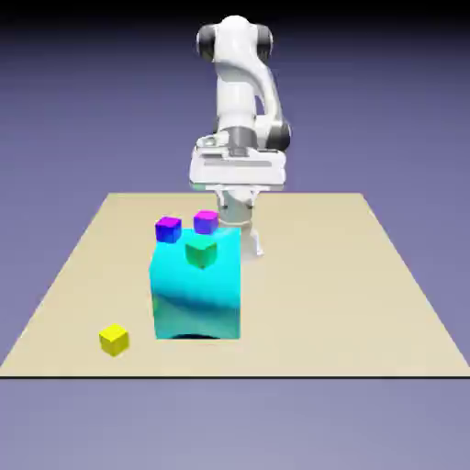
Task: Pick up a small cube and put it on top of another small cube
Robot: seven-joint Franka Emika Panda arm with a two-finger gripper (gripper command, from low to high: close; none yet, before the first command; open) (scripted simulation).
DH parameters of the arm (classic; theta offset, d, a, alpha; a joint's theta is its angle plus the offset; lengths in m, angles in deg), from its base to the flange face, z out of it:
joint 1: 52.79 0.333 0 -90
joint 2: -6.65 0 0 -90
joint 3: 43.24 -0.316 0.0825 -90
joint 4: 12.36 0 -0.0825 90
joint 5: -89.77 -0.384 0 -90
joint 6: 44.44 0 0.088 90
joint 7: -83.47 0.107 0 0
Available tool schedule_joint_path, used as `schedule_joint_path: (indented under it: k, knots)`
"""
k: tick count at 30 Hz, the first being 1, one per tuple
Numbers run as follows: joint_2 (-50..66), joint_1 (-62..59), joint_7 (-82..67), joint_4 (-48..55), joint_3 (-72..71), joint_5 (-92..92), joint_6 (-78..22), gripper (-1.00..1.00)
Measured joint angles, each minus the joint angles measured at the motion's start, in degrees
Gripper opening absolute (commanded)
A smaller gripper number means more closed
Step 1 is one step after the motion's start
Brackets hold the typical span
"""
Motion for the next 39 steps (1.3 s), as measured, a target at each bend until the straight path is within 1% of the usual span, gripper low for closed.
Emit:
schedule_joint_path:
  k: [39]
  knots:
    - [-15.0, 48.1, -81.2, 29.3, 81.0, -21.6, -32.8, 0.0]
